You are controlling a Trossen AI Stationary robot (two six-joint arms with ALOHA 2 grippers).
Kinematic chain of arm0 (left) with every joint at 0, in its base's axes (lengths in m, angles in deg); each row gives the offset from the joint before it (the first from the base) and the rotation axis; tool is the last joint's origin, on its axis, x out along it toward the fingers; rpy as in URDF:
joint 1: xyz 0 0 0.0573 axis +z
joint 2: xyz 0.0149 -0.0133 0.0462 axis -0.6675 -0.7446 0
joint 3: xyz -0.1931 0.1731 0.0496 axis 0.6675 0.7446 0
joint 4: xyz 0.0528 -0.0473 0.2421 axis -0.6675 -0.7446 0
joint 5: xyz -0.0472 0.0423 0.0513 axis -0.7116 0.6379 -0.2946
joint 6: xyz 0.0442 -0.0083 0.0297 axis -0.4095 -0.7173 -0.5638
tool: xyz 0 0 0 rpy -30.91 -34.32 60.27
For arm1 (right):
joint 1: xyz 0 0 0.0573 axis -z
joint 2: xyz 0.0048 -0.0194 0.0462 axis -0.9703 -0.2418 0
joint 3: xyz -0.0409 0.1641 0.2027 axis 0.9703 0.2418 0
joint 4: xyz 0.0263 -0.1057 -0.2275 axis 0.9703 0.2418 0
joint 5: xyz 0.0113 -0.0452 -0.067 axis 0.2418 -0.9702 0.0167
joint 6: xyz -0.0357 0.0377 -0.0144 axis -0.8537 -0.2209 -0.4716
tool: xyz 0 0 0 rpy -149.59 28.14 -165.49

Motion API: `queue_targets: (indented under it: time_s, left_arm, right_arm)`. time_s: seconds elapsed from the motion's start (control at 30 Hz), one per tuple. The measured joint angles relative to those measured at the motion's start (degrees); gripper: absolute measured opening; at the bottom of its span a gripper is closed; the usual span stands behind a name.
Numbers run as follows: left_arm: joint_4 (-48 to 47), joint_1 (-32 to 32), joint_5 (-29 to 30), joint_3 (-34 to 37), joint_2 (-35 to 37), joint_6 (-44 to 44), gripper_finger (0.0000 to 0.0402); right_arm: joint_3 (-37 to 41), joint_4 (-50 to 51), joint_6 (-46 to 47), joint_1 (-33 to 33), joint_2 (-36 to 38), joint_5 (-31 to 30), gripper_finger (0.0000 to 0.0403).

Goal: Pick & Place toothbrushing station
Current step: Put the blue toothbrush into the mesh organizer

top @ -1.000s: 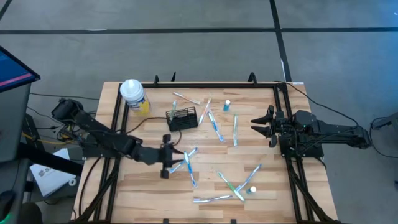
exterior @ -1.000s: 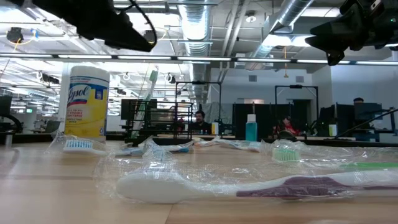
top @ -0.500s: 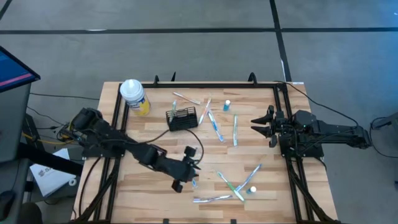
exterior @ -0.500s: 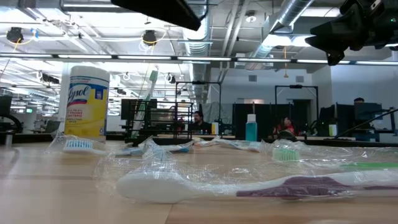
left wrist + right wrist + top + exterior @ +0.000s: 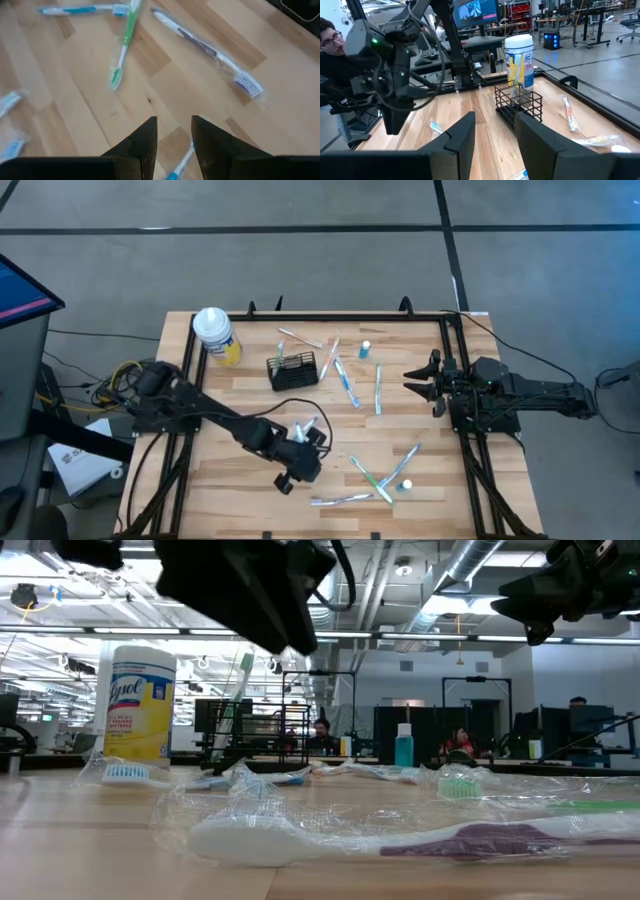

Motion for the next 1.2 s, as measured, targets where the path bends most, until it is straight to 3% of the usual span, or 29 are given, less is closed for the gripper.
queue_targets:
  time_s: [0.77,0.93,1.2]
  left_arm:
    - [2.61,0.80,-0.65,8.62,0.22,-0.20,0.0113]
    - [5.71,0.80,-0.49,10.27,0.22,-5.80,0.0113]
    - [7.01,2.25,-0.45,10.29,0.22,-7.72,0.0113]
  right_arm:
    - [0.00,0.07,0.00,0.00,0.00,0.00,0.0131]
    - [0.00,0.07,0.00,0.00,0.00,0.00,0.0131]
    - [0.00,0.05,0.00,0.00,0.00,0.02,0.0131]
